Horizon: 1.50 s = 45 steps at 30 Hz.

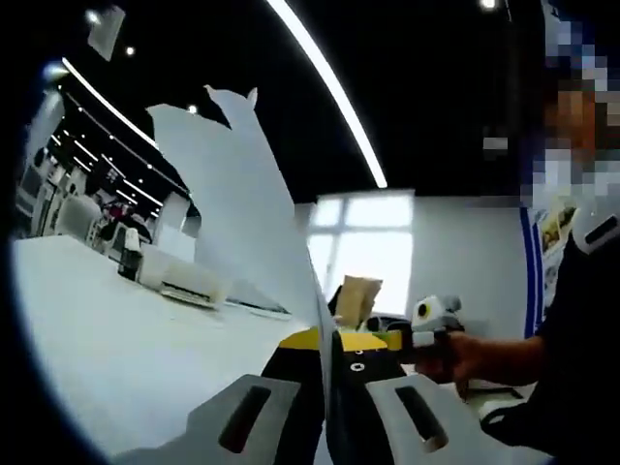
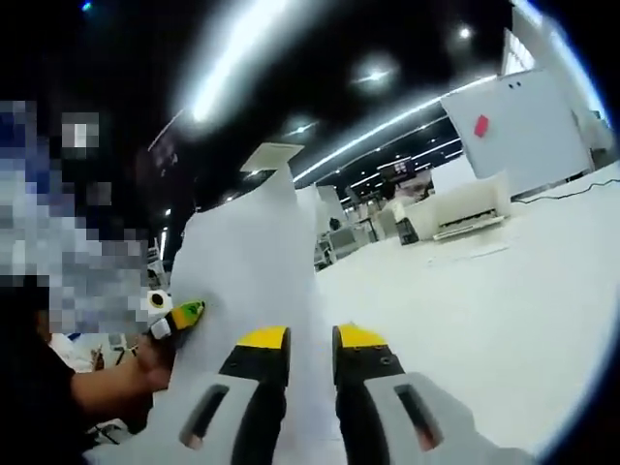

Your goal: Organize the stack of printing papers by aligning and flattening the scattered papers on the table

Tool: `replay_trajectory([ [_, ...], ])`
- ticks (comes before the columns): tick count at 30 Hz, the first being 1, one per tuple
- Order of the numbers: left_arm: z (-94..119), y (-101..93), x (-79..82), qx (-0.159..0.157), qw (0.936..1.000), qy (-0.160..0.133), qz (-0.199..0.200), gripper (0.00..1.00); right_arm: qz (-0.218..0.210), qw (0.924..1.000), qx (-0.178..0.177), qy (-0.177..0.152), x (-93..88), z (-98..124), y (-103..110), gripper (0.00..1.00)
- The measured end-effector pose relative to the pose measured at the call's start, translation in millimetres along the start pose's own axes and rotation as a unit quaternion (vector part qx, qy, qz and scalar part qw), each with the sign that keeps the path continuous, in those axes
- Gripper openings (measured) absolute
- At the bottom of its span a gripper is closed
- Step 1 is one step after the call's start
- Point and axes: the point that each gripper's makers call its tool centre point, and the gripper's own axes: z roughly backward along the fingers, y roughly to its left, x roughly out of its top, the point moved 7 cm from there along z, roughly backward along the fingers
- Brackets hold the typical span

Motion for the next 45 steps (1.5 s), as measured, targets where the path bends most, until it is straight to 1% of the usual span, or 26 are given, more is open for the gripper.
replay_trajectory([
  [3, 4, 1.7, 3.6, 0.010, 0.9999, -0.011, 0.008, 0.06, 0.005, 1.0000, -0.002, 0.000, 4.0, 4, -2, 0.15],
  [5, 6, 1.7, 4.3, 0.019, 0.9997, -0.011, 0.009, 0.06, 0.012, 0.9999, 0.000, 0.003, 5.7, 6, -2, 0.16],
  [6, 9, 1.4, 3.0, 0.028, 0.9996, -0.006, 0.005, 0.06, 0.017, 0.9998, 0.001, 0.004, 6.7, 6, -2, 0.16],
  [10, 24, -1.6, 10.4, 0.038, 0.9992, -0.012, 0.003, 0.06, 0.037, 0.9993, 0.000, 0.011, 11.2, 7, -4, 0.18],
  [12, 32, -1.4, 13.9, 0.044, 0.9990, -0.012, -0.001, 0.06, 0.044, 0.9988, 0.002, 0.020, 13.4, 5, -6, 0.18],
  [15, 43, 1.9, 16.4, 0.056, 0.9984, -0.008, -0.003, 0.06, 0.060, 0.9970, 0.012, 0.048, 13.2, 0, -7, 0.21],
  [18, 52, 6.8, 19.6, 0.072, 0.9973, 0.002, -0.009, 0.06, 0.077, 0.9940, 0.033, 0.070, 15.6, -8, -3, 0.22],
  [23, 61, 10.1, 23.2, 0.074, 0.9973, -0.002, 0.005, 0.06, 0.102, 0.9867, 0.068, 0.107, 14.3, -19, 5, 0.24],
  [26, 65, 10.0, 22.9, 0.078, 0.9969, 0.003, 0.015, 0.06, 0.118, 0.9821, 0.076, 0.125, 13.8, -28, 5, 0.24],
  [29, 73, 11.2, 24.3, 0.086, 0.9962, 0.010, 0.012, 0.06, 0.131, 0.9782, 0.080, 0.139, 14.5, -38, 3, 0.26],
  [34, 86, 14.5, 28.2, 0.092, 0.9956, 0.003, 0.018, 0.06, 0.153, 0.9694, 0.093, 0.168, 16.2, -61, -1, 0.28],
  [37, 88, 16.3, 27.8, 0.093, 0.9954, 0.007, 0.023, 0.06, 0.156, 0.9675, 0.096, 0.174, 17.2, -72, -3, 0.29],
  [38, 89, 16.6, 26.9, 0.095, 0.9951, 0.012, 0.023, 0.06, 0.160, 0.9653, 0.098, 0.182, 17.2, -79, -5, 0.29],
  [41, 89, 17.4, 25.6, 0.096, 0.9951, 0.015, 0.019, 0.06, 0.167, 0.9616, 0.102, 0.192, 16.5, -91, -7, 0.30],
  [45, 88, 17.1, 23.9, 0.098, 0.9950, 0.020, 0.012, 0.06, 0.166, 0.9595, 0.109, 0.200, 14.6, -104, -10, 0.31],
])
